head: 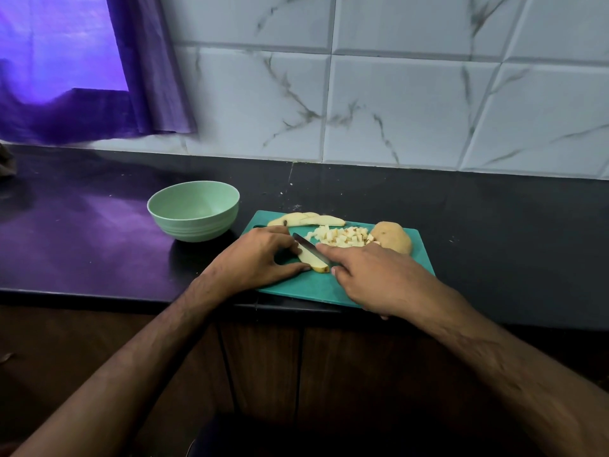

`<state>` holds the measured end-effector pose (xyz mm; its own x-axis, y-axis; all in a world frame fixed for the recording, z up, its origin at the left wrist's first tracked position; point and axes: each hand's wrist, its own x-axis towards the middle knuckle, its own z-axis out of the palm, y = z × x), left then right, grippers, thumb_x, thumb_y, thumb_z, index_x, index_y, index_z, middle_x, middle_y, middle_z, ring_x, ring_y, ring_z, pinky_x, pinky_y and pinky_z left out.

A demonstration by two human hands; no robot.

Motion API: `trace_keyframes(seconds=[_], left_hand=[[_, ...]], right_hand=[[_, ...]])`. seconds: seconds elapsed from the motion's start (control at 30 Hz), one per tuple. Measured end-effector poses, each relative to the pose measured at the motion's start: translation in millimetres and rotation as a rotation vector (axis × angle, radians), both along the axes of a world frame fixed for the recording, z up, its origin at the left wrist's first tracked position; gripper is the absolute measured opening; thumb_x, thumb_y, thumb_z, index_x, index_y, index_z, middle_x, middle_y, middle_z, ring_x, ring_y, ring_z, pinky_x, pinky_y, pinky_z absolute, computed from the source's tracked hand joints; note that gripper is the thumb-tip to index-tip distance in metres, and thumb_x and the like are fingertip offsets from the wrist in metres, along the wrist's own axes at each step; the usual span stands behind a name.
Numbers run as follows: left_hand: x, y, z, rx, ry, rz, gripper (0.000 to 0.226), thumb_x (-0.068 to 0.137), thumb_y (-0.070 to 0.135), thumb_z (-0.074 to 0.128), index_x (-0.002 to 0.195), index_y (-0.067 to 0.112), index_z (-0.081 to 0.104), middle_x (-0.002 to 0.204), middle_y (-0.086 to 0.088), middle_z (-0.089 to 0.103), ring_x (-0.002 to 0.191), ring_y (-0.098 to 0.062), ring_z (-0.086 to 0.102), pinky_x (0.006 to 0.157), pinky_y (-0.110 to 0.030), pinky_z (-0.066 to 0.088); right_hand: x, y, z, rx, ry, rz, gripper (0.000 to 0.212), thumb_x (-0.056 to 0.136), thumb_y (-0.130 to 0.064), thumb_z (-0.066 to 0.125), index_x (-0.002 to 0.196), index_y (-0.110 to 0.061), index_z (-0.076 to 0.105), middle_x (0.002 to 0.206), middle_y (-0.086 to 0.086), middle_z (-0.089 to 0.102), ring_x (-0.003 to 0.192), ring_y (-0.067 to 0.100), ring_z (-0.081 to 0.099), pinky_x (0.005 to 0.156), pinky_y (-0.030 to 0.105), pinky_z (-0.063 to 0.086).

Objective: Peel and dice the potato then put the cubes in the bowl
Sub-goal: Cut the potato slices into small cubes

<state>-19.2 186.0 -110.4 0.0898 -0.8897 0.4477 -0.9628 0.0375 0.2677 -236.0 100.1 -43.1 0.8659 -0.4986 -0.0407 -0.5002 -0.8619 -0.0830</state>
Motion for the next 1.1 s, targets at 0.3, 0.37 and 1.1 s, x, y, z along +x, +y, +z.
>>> trace_keyframes(seconds=[0.3, 0.37, 1.1], left_hand=[[2, -2, -1, -0.006, 0.001, -0.003, 0.049, 0.084, 0.067, 0.060, 0.097, 0.022, 0.076, 0.099, 0.015, 0.068, 0.088, -0.006, 0.066, 0.077, -0.037, 0.057], [3, -3, -2, -0.004, 0.002, -0.002, 0.049, 0.084, 0.067, 0.060, 0.097, 0.023, 0.076, 0.100, 0.014, 0.069, 0.090, -0.006, 0.067, 0.078, -0.037, 0.057], [1, -3, 1, -0.015, -0.055, 0.000, 0.050, 0.085, 0.070, 0.058, 0.095, 0.024, 0.075, 0.097, 0.012, 0.067, 0.085, -0.007, 0.066, 0.073, -0.039, 0.057]], right_hand=[[8, 9, -6, -0.098, 0.057, 0.012, 0.059, 0.108, -0.028, 0.036, 0.161, -0.042, 0.013, 0.091, -0.006, 0.045, 0.085, 0.015, 0.048, 0.071, 0.036, 0.039], [11, 7, -4, -0.095, 0.072, 0.016, 0.061, 0.107, -0.026, 0.037, 0.161, -0.041, 0.013, 0.092, -0.005, 0.046, 0.085, 0.016, 0.047, 0.069, 0.036, 0.038], [-66, 15, -15, -0.024, 0.049, 0.050, 0.057, 0.110, -0.043, 0.026, 0.158, -0.051, -0.004, 0.082, -0.013, 0.041, 0.072, 0.005, 0.043, 0.061, 0.026, 0.036]])
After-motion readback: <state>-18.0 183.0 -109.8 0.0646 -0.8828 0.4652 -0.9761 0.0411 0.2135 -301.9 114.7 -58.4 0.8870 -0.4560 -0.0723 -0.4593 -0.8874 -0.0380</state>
